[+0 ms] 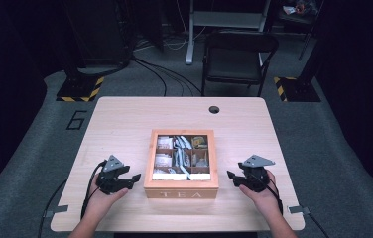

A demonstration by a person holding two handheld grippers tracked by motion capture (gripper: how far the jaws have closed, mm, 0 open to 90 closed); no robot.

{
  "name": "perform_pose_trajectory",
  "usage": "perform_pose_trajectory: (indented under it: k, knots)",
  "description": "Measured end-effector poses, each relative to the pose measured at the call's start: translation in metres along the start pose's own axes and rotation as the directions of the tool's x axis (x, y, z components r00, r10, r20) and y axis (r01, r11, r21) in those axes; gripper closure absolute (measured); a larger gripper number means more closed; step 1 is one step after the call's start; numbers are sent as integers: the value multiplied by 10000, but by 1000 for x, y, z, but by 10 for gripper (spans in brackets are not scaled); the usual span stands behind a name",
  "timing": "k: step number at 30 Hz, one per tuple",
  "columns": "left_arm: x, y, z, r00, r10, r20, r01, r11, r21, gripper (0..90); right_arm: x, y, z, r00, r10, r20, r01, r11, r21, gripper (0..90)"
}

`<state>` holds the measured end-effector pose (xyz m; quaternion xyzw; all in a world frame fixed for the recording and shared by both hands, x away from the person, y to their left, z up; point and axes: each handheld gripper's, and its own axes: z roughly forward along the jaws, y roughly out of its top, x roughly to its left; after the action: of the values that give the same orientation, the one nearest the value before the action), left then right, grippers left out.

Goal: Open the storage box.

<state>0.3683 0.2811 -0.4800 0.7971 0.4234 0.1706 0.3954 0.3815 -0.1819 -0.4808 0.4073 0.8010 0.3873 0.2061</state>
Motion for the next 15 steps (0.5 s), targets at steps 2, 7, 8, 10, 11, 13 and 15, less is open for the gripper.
perform_pose_trajectory:
  k: [2,7,8,10,11,13,15]
  knots:
    - [-1,2,-4,9999,-14,147,15,10000,-62,411,1,1,-2,10000,-44,43,44,10000,-33,416]
    - [-3,5,-8,9999,-3,159,4,10000,-80,422,1,4,-8,9999,-123,35,123,9998,-125,418]
    - [-5,7,-10,9998,32,184,-31,10000,-57,434,1,5,-10,9999,-121,25,121,9999,-55,420]
    - [-6,9,-13,9995,23,300,-20,10000,-97,436,2,6,-13,10000,-95,-1,95,9999,-41,423]
    - [-7,10,-15,9995,81,315,-78,9999,-122,437,2,7,-14,9999,-121,-35,120,9999,-100,425]
    - [-8,11,-15,9995,64,302,-57,9998,-213,438,2,8,-16,9998,-181,-97,180,9997,-134,427]
    - [-9,12,-18,9993,117,349,-109,9996,-244,438,3,9,-20,9999,-79,-146,76,9998,-177,429]
